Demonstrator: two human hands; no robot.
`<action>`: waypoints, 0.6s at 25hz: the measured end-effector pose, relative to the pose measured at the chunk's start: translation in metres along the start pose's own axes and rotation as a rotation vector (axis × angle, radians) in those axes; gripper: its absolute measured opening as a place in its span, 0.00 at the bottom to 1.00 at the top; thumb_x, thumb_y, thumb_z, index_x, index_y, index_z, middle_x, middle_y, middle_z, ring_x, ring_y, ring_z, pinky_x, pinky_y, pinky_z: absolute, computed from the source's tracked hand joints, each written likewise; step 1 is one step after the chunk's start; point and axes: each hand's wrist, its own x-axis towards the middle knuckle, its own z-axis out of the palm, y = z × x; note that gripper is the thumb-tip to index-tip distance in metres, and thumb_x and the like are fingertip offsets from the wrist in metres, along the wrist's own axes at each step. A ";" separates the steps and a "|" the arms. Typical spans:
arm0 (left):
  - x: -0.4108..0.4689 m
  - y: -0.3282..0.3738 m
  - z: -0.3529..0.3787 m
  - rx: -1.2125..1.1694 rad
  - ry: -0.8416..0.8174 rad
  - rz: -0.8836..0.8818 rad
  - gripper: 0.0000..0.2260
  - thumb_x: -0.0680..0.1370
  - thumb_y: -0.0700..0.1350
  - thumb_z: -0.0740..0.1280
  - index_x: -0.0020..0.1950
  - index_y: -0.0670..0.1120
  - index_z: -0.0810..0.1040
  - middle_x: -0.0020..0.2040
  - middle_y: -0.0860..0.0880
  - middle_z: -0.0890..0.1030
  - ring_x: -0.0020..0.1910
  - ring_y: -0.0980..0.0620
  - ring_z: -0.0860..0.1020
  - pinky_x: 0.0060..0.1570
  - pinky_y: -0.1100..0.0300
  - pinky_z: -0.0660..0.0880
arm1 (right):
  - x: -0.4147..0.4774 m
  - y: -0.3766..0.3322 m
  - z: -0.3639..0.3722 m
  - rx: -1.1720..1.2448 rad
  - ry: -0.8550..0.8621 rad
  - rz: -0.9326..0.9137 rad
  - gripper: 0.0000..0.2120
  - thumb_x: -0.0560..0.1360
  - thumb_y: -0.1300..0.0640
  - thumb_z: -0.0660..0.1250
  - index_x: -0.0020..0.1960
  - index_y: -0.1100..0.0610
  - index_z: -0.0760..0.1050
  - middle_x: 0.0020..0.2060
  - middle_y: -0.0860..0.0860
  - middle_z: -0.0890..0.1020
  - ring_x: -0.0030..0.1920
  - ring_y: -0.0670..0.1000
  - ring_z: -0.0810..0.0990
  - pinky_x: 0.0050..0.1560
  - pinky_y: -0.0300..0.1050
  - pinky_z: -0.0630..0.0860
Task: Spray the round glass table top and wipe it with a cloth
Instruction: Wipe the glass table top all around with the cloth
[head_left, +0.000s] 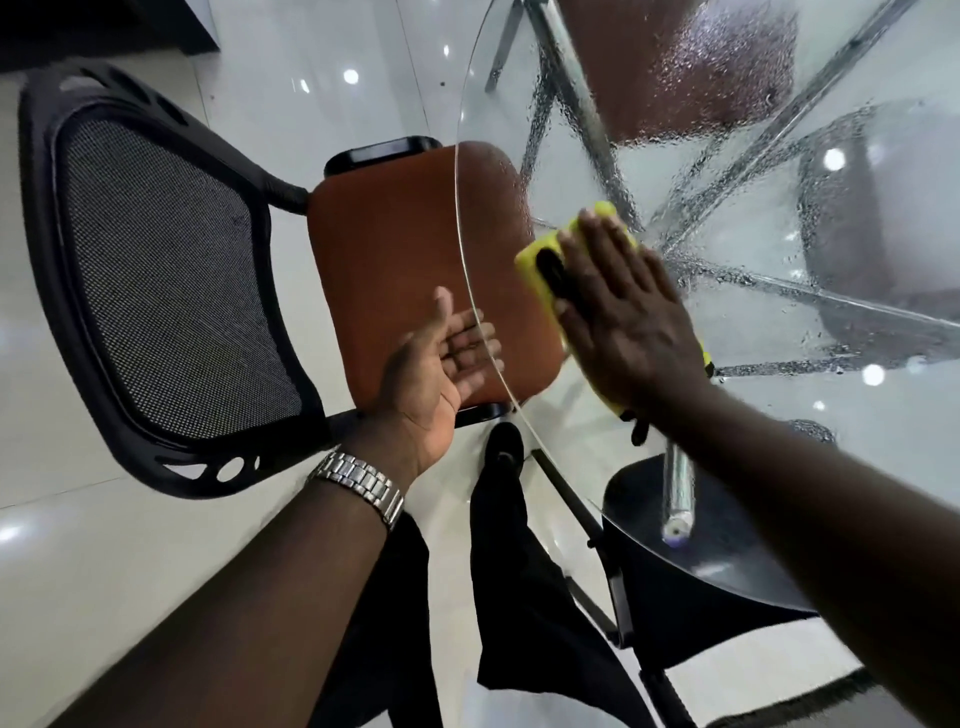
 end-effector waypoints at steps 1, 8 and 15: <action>0.000 -0.002 0.002 0.034 0.002 0.031 0.18 0.82 0.51 0.68 0.65 0.39 0.79 0.54 0.44 0.84 0.53 0.49 0.84 0.56 0.52 0.82 | 0.000 -0.003 0.002 0.033 0.021 0.174 0.31 0.89 0.42 0.51 0.88 0.49 0.49 0.88 0.50 0.49 0.87 0.50 0.47 0.85 0.55 0.52; 0.006 -0.006 0.014 0.500 0.173 0.283 0.20 0.66 0.33 0.82 0.54 0.44 0.81 0.46 0.47 0.86 0.40 0.56 0.84 0.48 0.55 0.85 | -0.034 -0.017 0.005 -0.027 -0.060 -0.076 0.32 0.89 0.42 0.53 0.88 0.51 0.49 0.88 0.53 0.49 0.87 0.53 0.46 0.86 0.56 0.49; 0.020 -0.001 0.015 0.526 0.164 0.241 0.18 0.67 0.27 0.79 0.48 0.42 0.77 0.41 0.43 0.83 0.40 0.47 0.83 0.43 0.52 0.84 | -0.016 0.015 0.006 0.159 0.108 0.657 0.33 0.87 0.39 0.50 0.88 0.49 0.49 0.88 0.50 0.48 0.87 0.50 0.46 0.85 0.57 0.54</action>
